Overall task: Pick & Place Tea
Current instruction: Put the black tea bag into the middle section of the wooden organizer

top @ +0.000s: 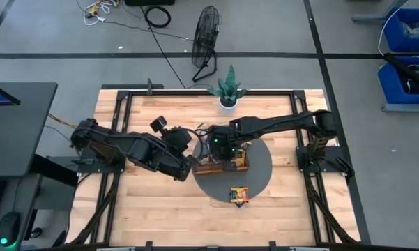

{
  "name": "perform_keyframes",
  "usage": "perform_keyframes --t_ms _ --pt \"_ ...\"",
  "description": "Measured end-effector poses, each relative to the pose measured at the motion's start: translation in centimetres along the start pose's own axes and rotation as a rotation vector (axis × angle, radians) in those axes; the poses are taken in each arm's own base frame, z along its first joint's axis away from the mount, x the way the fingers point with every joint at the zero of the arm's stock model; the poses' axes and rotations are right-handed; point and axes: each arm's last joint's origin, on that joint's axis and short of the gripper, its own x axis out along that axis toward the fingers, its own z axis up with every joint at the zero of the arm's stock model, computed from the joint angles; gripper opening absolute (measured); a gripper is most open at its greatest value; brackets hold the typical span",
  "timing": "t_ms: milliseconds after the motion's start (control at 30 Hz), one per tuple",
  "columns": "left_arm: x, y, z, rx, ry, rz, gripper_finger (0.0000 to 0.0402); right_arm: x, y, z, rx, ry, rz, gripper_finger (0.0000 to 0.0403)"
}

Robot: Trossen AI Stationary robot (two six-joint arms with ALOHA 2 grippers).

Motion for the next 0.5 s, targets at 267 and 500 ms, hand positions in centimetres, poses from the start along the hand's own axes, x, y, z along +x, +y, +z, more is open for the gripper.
perform_keyframes --t_ms 267,500 --pt "-0.5 0.8 0.1 -0.029 -0.021 0.008 0.0055 1.0 -1.0 -0.1 0.008 0.044 -0.027 0.0000" --pt "-0.5 0.9 0.1 -0.026 -0.029 0.018 0.0055 2.3 -1.9 -0.1 0.035 0.075 -0.021 0.0000"
